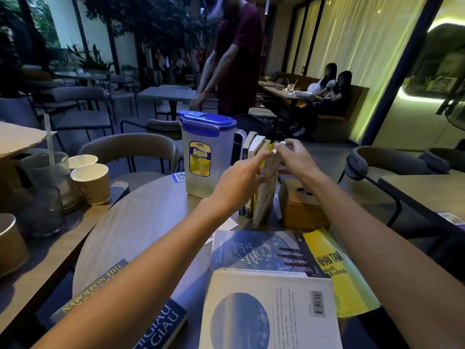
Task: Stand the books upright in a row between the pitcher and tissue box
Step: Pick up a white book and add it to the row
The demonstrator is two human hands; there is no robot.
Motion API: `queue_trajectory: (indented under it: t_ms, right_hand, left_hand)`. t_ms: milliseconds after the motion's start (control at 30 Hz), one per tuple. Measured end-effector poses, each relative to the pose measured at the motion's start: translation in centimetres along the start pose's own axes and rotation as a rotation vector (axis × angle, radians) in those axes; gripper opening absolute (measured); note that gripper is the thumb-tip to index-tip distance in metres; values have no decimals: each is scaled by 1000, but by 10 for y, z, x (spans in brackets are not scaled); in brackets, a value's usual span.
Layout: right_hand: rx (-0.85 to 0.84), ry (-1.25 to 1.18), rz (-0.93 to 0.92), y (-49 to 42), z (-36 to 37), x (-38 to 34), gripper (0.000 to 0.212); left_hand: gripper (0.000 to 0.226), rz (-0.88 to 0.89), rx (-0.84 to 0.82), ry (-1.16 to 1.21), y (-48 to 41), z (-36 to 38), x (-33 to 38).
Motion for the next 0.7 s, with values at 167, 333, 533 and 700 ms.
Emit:
queue_trajectory:
  t_ms: [167, 333, 533, 700]
  right_hand:
    - [-54, 37, -7, -7, -1, -6, 60]
    - [-36, 26, -46, -13, 1, -10, 60]
    - [-35, 70, -59, -23, -2, -12, 51]
    - [-45, 85, -54, -30, -1, -12, 48]
  left_hand:
    - [64, 36, 109, -373, -5, -12, -8]
    - [62, 49, 98, -456, -14, -17, -11]
    - [62, -7, 122, -477, -21, -11, -17]
    - [65, -47, 101, -468, -28, -8, -22]
Point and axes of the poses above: each hand's wrist, its own y-axis away from the middle knuckle, its own z-axis out of the palm, x = y × z, the point moved 1 cm from there along -y, towards the middle knuckle, and after that the axes turned 13 degrees about -x, right-handed, at the moved point
